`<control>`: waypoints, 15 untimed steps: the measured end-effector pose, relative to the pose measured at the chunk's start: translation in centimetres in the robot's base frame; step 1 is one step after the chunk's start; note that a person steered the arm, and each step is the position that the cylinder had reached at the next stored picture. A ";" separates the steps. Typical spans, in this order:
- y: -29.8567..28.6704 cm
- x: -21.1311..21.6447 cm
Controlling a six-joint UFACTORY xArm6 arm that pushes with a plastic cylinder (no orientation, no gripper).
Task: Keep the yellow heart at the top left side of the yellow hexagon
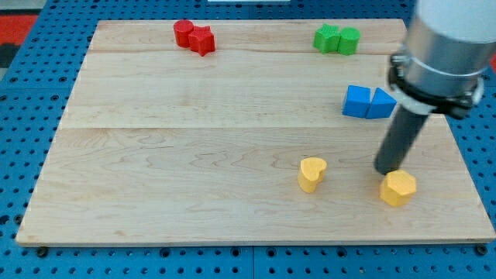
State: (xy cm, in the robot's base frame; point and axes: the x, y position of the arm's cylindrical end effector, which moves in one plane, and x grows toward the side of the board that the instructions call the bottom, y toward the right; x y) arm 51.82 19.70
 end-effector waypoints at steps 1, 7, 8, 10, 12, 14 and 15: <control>2.5 0.5; -9.1 -7.7; -17.4 -3.3; -15.6 -0.8; -15.4 1.6; -5.6 0.4; -6.9 -4.2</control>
State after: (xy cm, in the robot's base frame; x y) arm 47.62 12.85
